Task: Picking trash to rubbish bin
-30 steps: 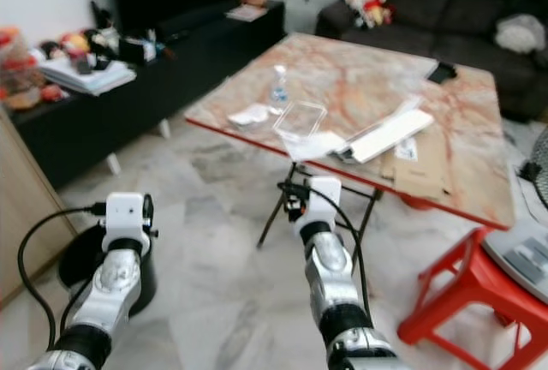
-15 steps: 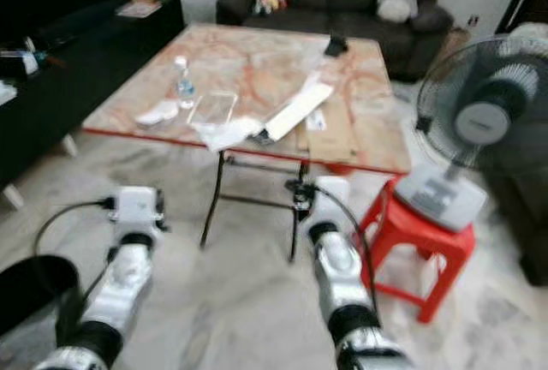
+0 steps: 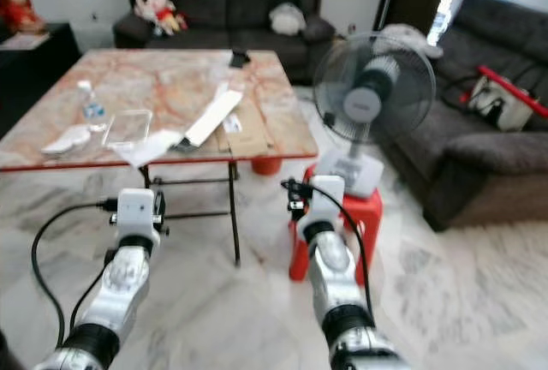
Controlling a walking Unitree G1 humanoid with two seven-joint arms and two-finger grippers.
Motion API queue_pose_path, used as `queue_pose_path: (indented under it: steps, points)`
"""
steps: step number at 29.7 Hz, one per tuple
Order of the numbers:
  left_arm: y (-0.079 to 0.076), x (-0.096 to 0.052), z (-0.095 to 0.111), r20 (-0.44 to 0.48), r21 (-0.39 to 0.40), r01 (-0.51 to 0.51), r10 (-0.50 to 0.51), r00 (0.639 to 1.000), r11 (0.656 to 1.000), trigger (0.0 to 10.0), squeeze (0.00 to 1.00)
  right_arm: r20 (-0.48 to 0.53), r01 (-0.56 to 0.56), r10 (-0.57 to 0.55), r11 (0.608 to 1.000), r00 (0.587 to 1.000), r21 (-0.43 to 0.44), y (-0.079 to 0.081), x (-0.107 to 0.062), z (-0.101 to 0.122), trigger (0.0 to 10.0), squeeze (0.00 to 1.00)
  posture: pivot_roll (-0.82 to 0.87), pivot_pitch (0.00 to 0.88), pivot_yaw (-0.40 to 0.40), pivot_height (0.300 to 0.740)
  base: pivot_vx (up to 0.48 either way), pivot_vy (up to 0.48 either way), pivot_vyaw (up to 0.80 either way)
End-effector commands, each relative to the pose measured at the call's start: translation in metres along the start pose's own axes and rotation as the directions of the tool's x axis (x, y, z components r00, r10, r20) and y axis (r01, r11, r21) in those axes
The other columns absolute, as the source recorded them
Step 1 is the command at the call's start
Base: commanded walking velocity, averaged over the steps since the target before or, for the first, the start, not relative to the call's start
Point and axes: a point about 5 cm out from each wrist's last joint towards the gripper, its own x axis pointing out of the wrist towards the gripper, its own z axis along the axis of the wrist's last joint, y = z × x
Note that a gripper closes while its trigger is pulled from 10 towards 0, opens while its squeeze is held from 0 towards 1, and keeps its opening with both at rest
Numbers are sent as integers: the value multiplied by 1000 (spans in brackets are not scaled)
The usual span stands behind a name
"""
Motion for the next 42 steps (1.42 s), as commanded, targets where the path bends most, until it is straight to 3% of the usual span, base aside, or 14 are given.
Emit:
queue_pose_path:
  steps: [1, 8, 18, 26, 42]
  points:
    - [-3, 0, 1, 0, -14, 23, -23, 1000, 1000, 10000, 0, 19, -7, 7, 1000, 1000, 4, 1, 3, 6, 10000, 0, -34, 0, -21, 740, 0, 0, 0]
    - [-9, 0, 2, 0, -12, 57, -57, 998, 998, 10000, 0, 28, -14, 13, 1000, 1000, 10, 4, 4, 7, 10000, 0, -33, 0, -20, 740, 0, 0, 0]
    - [2, 3, 4, -2, 11, 26, -26, 1000, 1000, 10000, 0, 24, -24, 24, 1000, 999, 2, 6, 3, 5, 10000, 0, -30, 0, -14, 740, 0, 0, 0]
    - [1, 3, 5, 3, 30, 27, -27, 1000, 999, 10000, 0, 15, -51, 51, 998, 999, -37, 11, 3, 4, 10000, 0, -27, 0, -13, 740, 0, 0, 144]
    - [-4, 3, 8, 17, 37, 54, -55, 998, 998, 10000, 0, 18, -46, 46, 999, 999, 16, 13, 4, 4, 10000, 0, -21, 0, -11, 740, 275, 0, 27]
